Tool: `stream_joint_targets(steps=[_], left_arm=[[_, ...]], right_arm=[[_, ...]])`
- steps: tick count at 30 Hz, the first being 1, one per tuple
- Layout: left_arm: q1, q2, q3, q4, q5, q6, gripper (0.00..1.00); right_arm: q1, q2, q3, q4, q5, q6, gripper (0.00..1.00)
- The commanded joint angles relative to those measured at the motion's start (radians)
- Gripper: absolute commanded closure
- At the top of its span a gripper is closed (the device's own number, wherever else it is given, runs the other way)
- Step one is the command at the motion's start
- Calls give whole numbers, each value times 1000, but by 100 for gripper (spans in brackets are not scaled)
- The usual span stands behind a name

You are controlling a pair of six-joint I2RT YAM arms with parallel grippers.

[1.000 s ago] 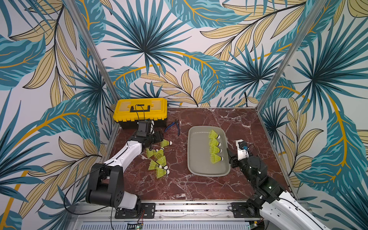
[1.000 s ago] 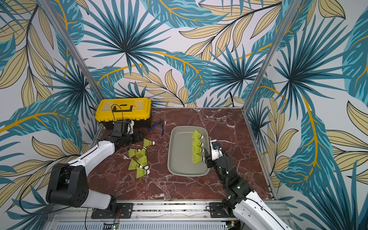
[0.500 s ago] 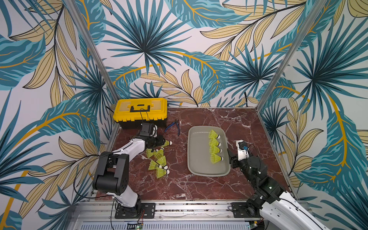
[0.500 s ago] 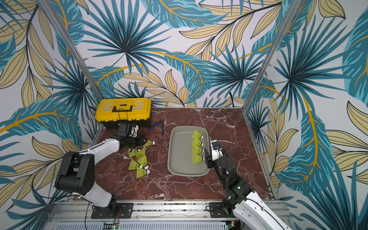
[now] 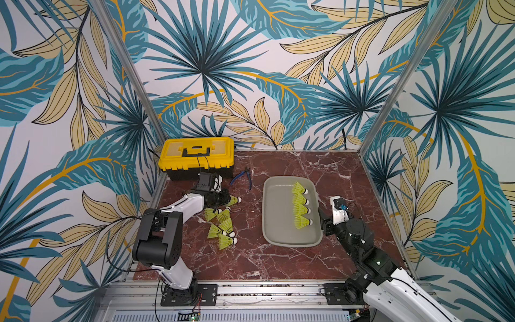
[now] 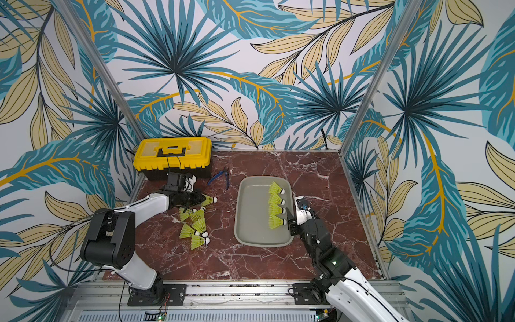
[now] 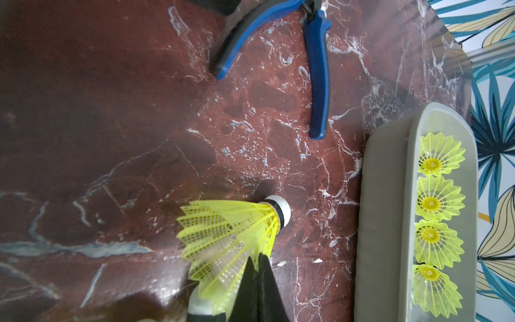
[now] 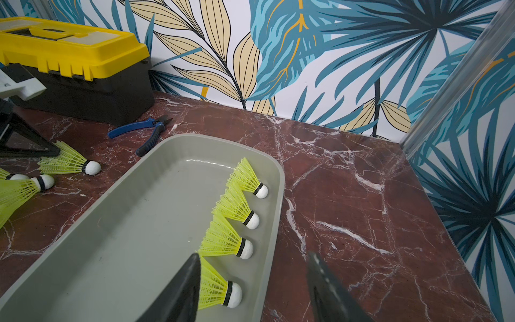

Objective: Put the shuttlecocks into the storage box
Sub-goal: Pick up the shuttlecock at the center of the board, then place the shuttlecock in the storage box.

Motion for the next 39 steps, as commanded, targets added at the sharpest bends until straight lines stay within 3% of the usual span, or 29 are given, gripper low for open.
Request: stream_joint_targets(steps=[1, 12, 19, 30, 39], left_arm=[[7, -64, 2, 14, 51, -11, 100], [-2, -263, -4, 2, 255, -92, 100], [-80, -357, -6, -11, 260, -146, 100], [-260, -364, -12, 70, 259, -240, 100], [-332, -315, 13, 78, 281, -245, 100]], right_arm=[[3, -4, -2, -15, -12, 10, 39], [4, 175, 56, 78, -245, -58, 39], [4, 393, 130, 184, -403, -118, 39], [4, 697, 272, 293, -584, -167, 39], [5, 798, 322, 323, -653, -185, 39]])
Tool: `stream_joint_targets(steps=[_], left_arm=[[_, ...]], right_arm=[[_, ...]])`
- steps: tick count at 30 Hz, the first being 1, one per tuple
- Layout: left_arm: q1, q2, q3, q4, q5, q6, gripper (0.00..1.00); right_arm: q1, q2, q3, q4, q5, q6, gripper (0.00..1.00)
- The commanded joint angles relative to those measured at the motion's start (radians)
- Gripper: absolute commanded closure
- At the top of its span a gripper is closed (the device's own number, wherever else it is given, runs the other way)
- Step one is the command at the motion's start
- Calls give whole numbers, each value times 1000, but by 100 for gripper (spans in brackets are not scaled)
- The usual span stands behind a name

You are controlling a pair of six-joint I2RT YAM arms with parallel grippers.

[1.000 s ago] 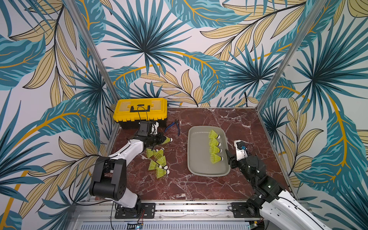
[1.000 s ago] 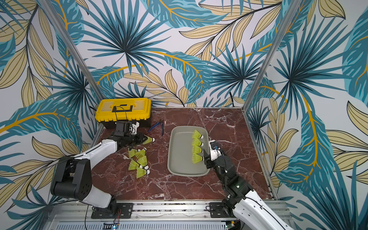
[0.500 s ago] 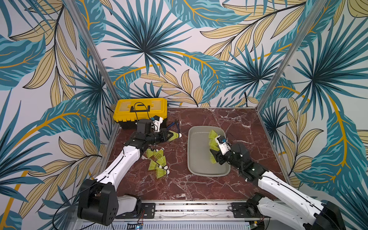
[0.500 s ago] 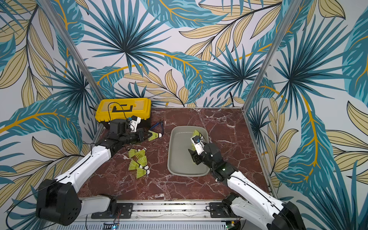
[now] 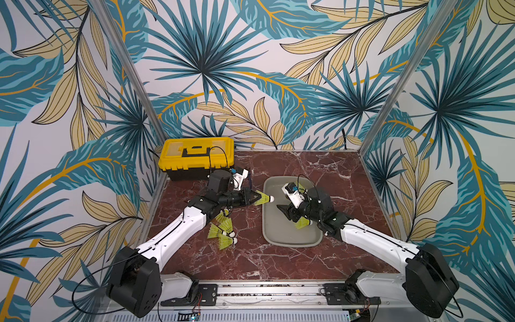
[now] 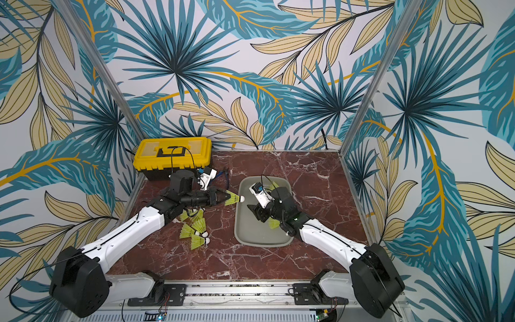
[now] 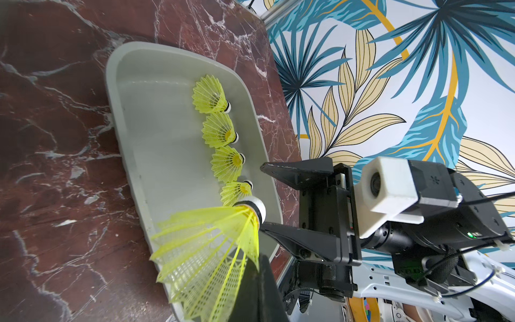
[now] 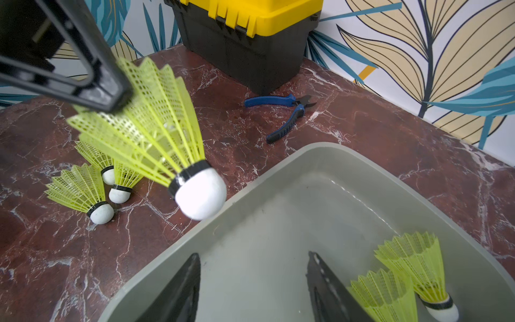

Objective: Put the shuttlecocks into the storage box
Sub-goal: Place the shuttlecock in the storage box.

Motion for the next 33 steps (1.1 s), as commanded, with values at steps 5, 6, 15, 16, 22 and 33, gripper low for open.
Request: stream_joint_targets(steps=[5, 6, 15, 16, 22, 33], left_arm=[[-31, 35, 19, 33, 16, -10, 100], [-33, 37, 19, 33, 18, -10, 100], [-35, 43, 31, 26, 24, -4, 100], [-35, 43, 31, 25, 23, -3, 100], [-35, 43, 31, 26, 27, -2, 100], [-34, 39, 32, 29, 31, -3, 100]], right_arm=[[5, 40, 35, 29, -96, -35, 39], [5, 43, 38, 27, -105, -38, 39], [4, 75, 67, -24, -174, -66, 39], [4, 78, 70, -30, -185, -70, 39], [5, 91, 91, -63, -238, -71, 46], [4, 111, 105, -100, -265, -80, 45]])
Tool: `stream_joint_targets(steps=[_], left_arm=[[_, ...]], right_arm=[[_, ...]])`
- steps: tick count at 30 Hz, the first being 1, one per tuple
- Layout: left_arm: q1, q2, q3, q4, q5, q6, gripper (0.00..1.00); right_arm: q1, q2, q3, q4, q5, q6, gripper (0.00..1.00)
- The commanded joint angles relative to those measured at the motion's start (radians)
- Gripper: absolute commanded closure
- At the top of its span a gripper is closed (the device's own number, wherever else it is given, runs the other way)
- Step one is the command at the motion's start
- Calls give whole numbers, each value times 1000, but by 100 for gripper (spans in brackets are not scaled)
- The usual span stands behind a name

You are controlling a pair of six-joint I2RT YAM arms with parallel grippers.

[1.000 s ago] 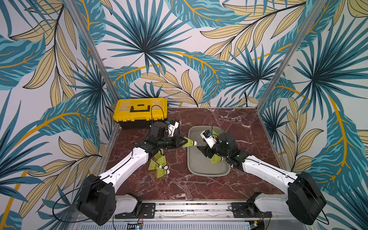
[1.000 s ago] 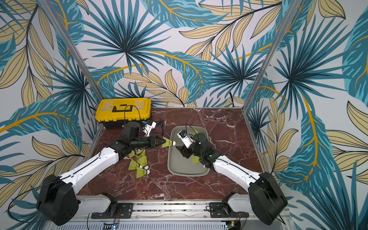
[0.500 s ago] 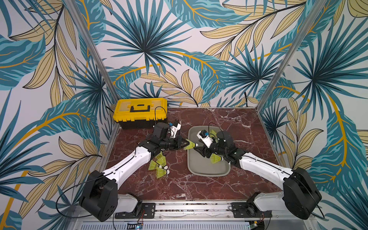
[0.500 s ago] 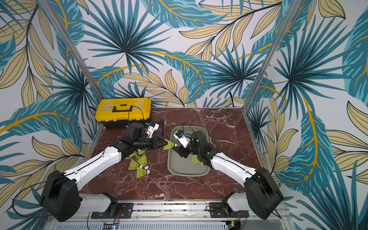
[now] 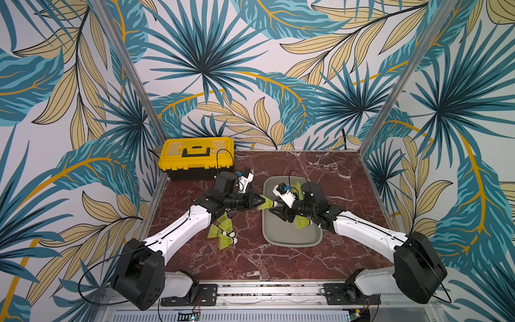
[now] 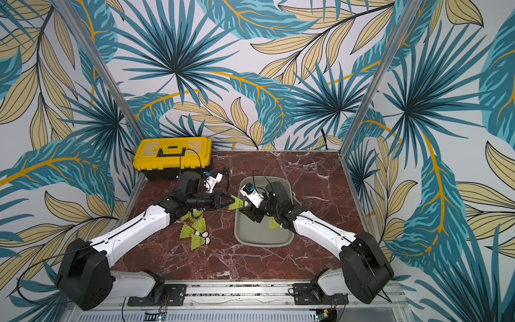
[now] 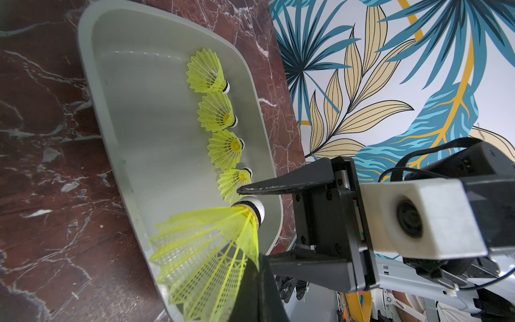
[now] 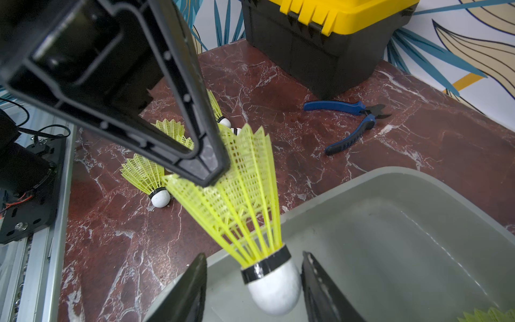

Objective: Put the shuttlecocks into the storage box
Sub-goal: Place the shuttlecock in the storage box.

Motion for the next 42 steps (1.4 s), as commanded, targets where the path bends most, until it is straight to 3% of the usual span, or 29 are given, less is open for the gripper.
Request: stream_joint_targets(steps=[1, 14, 19, 27, 34, 42], left_arm=[[-5, -4, 31, 29, 18, 7, 100], [-5, 5, 31, 39, 25, 3, 100], [-5, 3, 46, -22, 31, 50, 77], [-6, -8, 84, -189, 23, 171, 65], [-10, -13, 115, -257, -10, 263, 66], [-24, 13, 126, -237, 0, 290, 86]], right_arm=[[5, 11, 13, -33, -24, -16, 46], [5, 13, 32, -55, 1, -4, 74], [5, -3, 38, -75, 46, 0, 78], [4, -4, 60, -136, 69, -5, 78], [6, -3, 67, -155, 50, -4, 78], [11, 0, 70, -172, 39, -6, 78]])
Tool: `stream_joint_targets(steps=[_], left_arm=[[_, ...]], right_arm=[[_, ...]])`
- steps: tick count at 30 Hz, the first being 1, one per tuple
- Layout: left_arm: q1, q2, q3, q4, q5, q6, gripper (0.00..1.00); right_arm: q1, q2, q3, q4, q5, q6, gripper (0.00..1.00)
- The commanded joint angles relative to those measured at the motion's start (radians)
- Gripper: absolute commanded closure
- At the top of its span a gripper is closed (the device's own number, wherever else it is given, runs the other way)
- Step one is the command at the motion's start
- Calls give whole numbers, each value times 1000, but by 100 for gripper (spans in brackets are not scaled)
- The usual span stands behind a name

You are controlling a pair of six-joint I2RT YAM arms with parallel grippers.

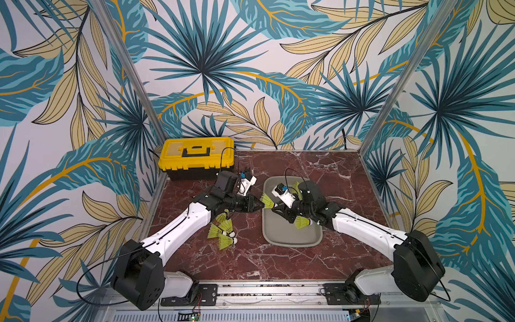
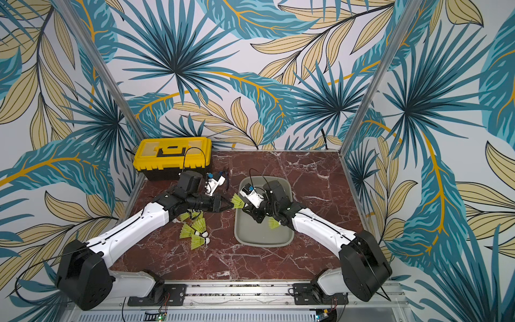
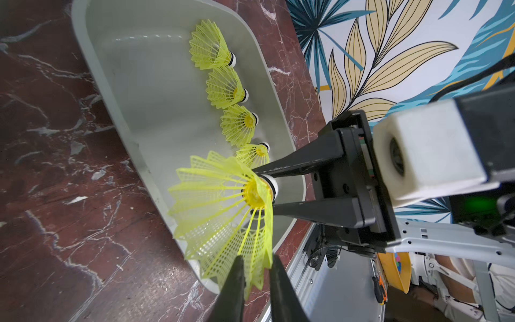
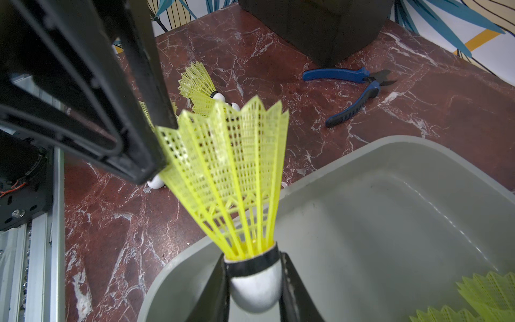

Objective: Put the shuttlecocks into the storage box
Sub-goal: Place the shuttlecock in the storage box.

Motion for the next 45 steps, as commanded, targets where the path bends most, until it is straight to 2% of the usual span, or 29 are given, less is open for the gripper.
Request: stream_joint_targets(steps=[1, 5, 7, 10, 12, 16, 24, 34, 45], left_arm=[[-14, 12, 55, -7, 8, 29, 88], [-19, 17, 55, 6, 10, 23, 98], [-21, 16, 51, 19, 13, 16, 100], [-22, 10, 34, 68, 16, -27, 100], [-24, 0, 12, 128, 19, -72, 100], [-25, -6, -28, 244, 8, -156, 100], [-50, 4, -95, 375, -47, -279, 100], [-123, 43, -119, 447, -101, -355, 100], [-279, 120, -105, 521, -145, -428, 100]], right_arm=[[7, -12, 15, -24, -9, 2, 78], [7, -11, 15, -25, -6, 3, 77], [8, -13, 14, -26, -3, 7, 75], [7, -28, -2, -6, 13, 16, 66], [8, -51, -27, 26, 41, 25, 56], [8, -113, -88, 86, 100, 40, 47], [8, -311, -216, 132, 264, 86, 42], [7, -593, -324, 94, 476, 158, 41], [8, -698, -348, 44, 687, 179, 41]])
